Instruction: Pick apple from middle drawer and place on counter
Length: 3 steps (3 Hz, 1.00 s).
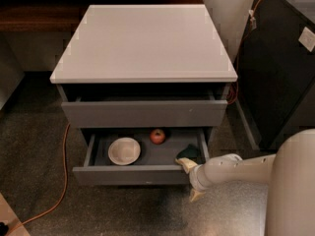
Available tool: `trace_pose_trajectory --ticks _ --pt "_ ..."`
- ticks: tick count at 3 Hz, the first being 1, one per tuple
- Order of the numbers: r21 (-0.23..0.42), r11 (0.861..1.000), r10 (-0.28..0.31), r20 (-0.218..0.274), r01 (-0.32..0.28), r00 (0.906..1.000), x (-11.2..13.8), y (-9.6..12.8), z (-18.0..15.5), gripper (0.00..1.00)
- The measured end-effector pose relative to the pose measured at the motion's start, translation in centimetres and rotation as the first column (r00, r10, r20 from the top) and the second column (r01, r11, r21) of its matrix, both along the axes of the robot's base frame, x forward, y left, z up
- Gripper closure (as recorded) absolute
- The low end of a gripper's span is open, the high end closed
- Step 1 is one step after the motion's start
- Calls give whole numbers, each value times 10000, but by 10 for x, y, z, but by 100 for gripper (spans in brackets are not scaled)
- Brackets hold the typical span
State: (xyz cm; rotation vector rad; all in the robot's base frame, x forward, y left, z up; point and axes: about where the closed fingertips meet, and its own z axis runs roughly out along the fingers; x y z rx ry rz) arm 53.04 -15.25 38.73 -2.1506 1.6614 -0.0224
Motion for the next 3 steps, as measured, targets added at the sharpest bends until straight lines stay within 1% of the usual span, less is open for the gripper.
trace_pose_trajectory --ticks 1,3 --pt "-135 9998 163 -90 -164 9998 -6 -3 0 53" --pt "-135 9998 164 -93 -166 9998 -6 -2 8 99"
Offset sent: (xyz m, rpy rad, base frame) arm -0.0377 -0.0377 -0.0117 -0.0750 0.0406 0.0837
